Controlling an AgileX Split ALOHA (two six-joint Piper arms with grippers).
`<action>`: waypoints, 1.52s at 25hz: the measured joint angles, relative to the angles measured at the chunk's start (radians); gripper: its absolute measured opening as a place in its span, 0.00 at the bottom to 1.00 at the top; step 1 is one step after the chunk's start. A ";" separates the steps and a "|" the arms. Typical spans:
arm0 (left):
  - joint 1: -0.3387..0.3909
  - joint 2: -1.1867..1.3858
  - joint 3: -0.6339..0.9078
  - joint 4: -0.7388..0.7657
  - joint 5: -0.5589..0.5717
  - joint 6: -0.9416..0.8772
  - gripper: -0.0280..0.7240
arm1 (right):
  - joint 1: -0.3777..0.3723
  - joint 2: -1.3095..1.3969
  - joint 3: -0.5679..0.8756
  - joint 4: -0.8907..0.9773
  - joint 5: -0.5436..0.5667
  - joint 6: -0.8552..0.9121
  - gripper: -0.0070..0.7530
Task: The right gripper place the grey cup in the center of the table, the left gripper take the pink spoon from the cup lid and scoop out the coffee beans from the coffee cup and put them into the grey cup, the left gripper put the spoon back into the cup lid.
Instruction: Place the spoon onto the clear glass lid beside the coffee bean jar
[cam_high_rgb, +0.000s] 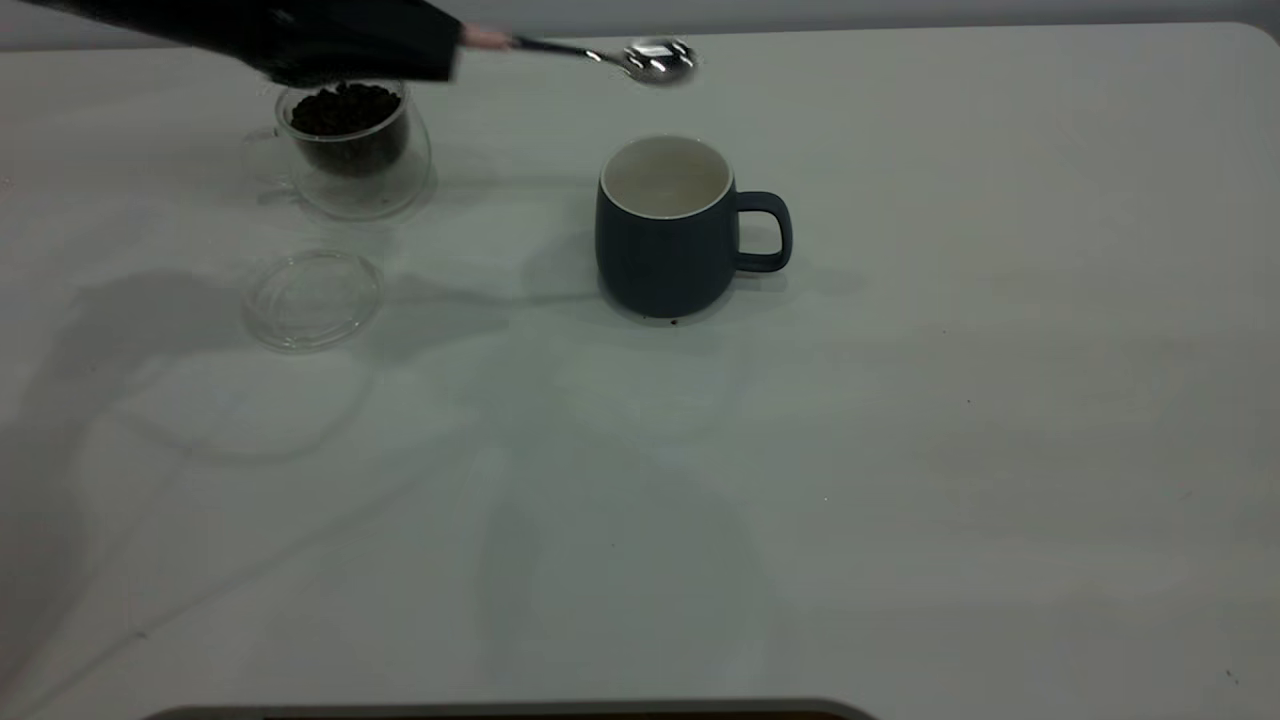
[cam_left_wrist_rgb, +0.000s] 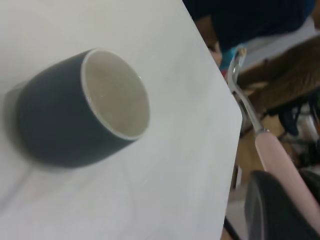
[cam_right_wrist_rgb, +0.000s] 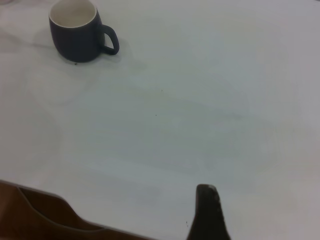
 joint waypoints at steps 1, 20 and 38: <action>0.025 -0.019 0.027 0.002 0.000 -0.002 0.20 | 0.000 0.000 0.000 0.000 0.000 0.000 0.79; 0.473 -0.033 0.143 0.233 0.000 -0.156 0.20 | 0.000 0.000 0.000 0.000 0.000 0.000 0.79; 0.487 0.146 0.125 0.195 -0.171 -0.145 0.20 | 0.000 0.000 0.000 0.000 0.000 0.000 0.79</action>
